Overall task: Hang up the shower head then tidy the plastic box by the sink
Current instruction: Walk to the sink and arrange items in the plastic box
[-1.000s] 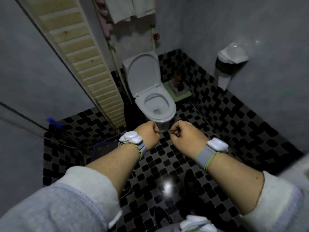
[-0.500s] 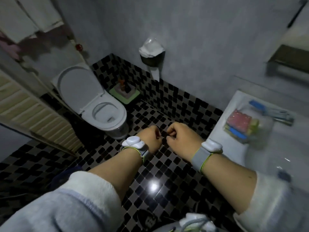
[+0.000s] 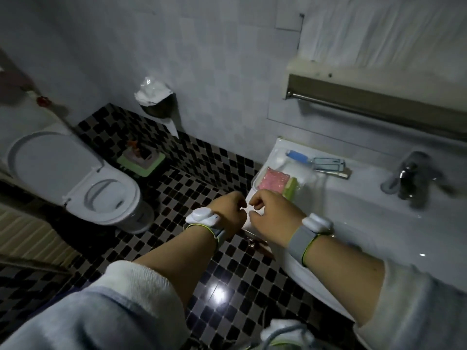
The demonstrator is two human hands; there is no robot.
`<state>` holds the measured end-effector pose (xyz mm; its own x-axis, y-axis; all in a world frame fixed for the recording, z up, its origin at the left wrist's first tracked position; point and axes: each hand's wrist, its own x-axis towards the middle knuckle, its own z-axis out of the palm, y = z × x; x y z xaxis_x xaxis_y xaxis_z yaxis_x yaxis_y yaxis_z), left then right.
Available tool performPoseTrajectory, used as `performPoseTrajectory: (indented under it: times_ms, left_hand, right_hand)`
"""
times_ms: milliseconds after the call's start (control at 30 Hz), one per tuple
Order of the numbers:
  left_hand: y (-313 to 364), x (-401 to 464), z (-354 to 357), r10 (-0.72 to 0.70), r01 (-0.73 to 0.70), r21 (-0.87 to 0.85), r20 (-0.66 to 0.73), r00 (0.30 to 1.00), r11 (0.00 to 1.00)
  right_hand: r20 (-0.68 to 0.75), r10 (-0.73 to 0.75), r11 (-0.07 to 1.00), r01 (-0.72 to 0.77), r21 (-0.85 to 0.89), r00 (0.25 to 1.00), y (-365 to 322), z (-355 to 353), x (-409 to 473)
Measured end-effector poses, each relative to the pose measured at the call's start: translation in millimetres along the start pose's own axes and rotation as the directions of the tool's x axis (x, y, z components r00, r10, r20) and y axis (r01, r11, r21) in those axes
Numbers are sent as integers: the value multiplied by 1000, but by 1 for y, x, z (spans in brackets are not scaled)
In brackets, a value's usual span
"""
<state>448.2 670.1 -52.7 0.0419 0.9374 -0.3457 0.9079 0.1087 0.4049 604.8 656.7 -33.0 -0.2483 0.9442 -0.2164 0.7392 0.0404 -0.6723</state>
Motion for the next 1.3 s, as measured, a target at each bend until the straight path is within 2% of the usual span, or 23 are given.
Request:
performPoseTrajectory:
  times_ms: [233,367,867,1067,1200,1300]
  left_hand:
    - [45,14,15,-15,15,34,5,1000,999]
    - [57,22,9,9,-10,41,28,1000,999]
    - [59,74,-16,149,-163,102,132,980,981]
    - [60,90,-22,172,-194,129,164,971,972]
    - [70,95,-24,231,-259,129,199,952,957]
    - [80,108,-20,232,-255,115,184,955,960]
  right_hand:
    - [0,-2,999,2,38,1000,39,-29,1]
    - [-18,56,997,-55,50,998,48,-40,7]
    - [-106,228,972,-219,91,968,45,-34,50]
    - [-215,268,955,-229,187,939,59,-27,67]
    - [-319,276,958,-235,164,907,77,-38,81]
    - [-374,284,952,-213,221,883,95,-48,98]
